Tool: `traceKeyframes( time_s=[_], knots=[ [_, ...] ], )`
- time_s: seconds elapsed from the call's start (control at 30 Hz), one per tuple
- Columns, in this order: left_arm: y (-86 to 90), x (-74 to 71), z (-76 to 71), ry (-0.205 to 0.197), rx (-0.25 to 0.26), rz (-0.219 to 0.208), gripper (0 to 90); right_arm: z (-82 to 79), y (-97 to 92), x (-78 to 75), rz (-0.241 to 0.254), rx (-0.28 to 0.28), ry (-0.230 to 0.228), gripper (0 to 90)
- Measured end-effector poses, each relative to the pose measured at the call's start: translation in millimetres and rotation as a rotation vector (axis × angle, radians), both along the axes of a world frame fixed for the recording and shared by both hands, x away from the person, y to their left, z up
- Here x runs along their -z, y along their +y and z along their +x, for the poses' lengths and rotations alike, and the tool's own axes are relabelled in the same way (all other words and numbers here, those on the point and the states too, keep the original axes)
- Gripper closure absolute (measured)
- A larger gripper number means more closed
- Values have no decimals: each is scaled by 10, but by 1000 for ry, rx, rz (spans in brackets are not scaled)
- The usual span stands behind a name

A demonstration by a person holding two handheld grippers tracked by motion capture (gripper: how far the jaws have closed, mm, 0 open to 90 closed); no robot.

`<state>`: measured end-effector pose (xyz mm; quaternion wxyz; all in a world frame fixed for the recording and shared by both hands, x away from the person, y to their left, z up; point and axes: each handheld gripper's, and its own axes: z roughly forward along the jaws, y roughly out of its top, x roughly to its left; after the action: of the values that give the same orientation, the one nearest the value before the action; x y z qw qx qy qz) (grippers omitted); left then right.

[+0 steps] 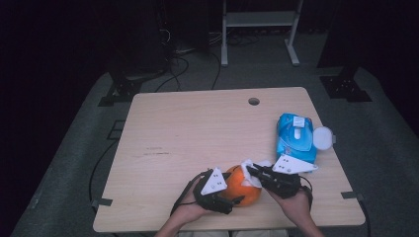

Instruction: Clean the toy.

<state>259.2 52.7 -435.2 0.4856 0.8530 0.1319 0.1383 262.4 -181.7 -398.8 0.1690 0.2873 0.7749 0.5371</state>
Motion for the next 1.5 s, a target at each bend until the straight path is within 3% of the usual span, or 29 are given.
traceKeyframes(
  time_s=[0.07,0.13,0.33,0.4,0.5,0.57,0.7,0.83,0.93,1.13,1.23,1.37,1.5],
  knots=[
    [-26,0,-34,-29,10,26,245,-17,72,-19,7,-38,5,829],
    [-28,2,-49,-40,12,36,253,-11,91,3,-8,-37,1,829],
    [-3,6,-55,-59,35,38,271,140,-154,144,14,40,63,827],
    [17,15,-31,-39,23,19,265,171,-204,194,17,55,87,827],
    [-2,47,22,5,-18,-18,162,216,-233,234,75,53,134,829],
    [-2,60,28,6,-14,-21,145,199,-199,198,96,38,141,829],
    [65,25,29,-3,-31,-43,273,207,-230,211,105,37,139,829],
    [178,2,110,56,-77,-108,306,270,-325,317,103,84,178,828],
    [243,-4,154,89,-94,-136,310,283,-351,352,142,86,209,830],
    [322,-41,203,115,-141,-164,320,187,-294,183,221,16,172,830],
    [321,-44,194,109,-140,-147,321,155,-225,149,180,-1,137,831],
    [311,-52,181,104,-141,-144,321,161,-261,166,213,-8,153,832],
    [327,-49,210,110,-152,-146,317,47,-170,10,233,-114,104,832]
  ],
)
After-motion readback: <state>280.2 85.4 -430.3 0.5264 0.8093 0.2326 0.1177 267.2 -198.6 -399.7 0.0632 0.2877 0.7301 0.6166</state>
